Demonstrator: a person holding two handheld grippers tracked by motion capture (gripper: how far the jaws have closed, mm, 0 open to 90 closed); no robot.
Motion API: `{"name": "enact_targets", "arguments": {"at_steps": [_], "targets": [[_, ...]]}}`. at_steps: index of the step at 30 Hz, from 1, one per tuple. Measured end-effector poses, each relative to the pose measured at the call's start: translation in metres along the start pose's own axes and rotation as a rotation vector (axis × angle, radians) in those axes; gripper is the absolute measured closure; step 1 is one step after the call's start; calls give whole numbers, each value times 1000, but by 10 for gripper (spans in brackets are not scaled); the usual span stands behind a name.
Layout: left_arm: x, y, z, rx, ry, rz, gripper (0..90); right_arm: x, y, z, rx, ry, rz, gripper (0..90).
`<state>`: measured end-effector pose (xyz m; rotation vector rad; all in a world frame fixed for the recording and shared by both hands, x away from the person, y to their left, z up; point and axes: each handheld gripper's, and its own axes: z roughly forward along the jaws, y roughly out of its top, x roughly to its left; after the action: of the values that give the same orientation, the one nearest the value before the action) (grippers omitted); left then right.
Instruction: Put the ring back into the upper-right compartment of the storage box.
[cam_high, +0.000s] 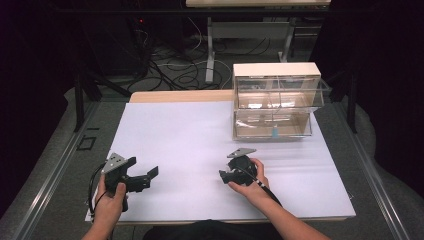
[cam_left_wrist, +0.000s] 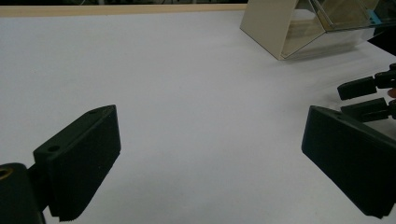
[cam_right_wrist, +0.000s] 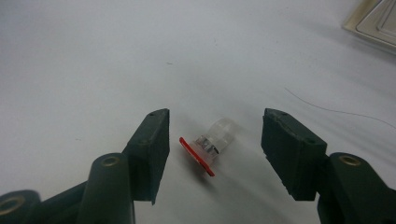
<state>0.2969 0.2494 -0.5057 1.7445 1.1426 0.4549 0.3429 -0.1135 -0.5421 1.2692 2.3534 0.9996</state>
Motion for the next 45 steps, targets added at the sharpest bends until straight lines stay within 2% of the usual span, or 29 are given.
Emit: {"name": "enact_targets", "arguments": {"at_steps": [4,5,7,9,14,16,23,26,27,30,32,34,36,38,39,41,43,44,45], "targets": [[0,0,-1,0,4,5,50,0,-1,4,-1,10,-4,433],[0,0,-1,-1,4,5,50,0,-1,3,21,6,-12,436],[0,0,-1,-1,5,7,50,0,-1,4,31,9,-9,446],[0,0,-1,-1,7,7,50,0,-3,7,13,6,-6,454],[1,-1,-3,-1,12,3,52,0,-4,10,56,7,-21,461],[1,-1,-4,-4,14,5,53,0,-5,14,25,4,-16,464],[0,-2,-5,-7,20,6,53,0,-4,13,43,-3,-6,514],[1,-2,-6,0,16,7,53,0,-3,11,61,-11,-24,557],[1,-2,-6,0,16,7,53,0,-4,13,37,-14,-23,564],[1,-2,-5,-6,18,5,54,0,-4,13,30,-15,-28,580],[1,-2,-6,-3,16,6,54,0,-4,12,47,-18,-38,586],[0,-2,-6,-4,14,3,53,0,-4,13,34,-19,-32,590],[0,-2,-5,-12,18,1,54,0,-4,11,61,-22,-33,594],[0,-2,-6,-10,17,1,54,-2,-3,11,64,-22,-33,595],[0,-2,-6,-10,17,2,54,-1,-4,11,49,-15,-12,596],[0,-2,-6,-4,13,3,54,-3,-3,11,59,-8,-18,597],[0,-2,-6,-5,13,3,55,-3,-4,12,45,-7,-11,598],[0,-2,-6,-5,13,2,55,-4,-3,11,62,-8,-16,598],[0,-2,-6,-5,14,2,56,-4,-4,12,43,-4,-4,598]]}}
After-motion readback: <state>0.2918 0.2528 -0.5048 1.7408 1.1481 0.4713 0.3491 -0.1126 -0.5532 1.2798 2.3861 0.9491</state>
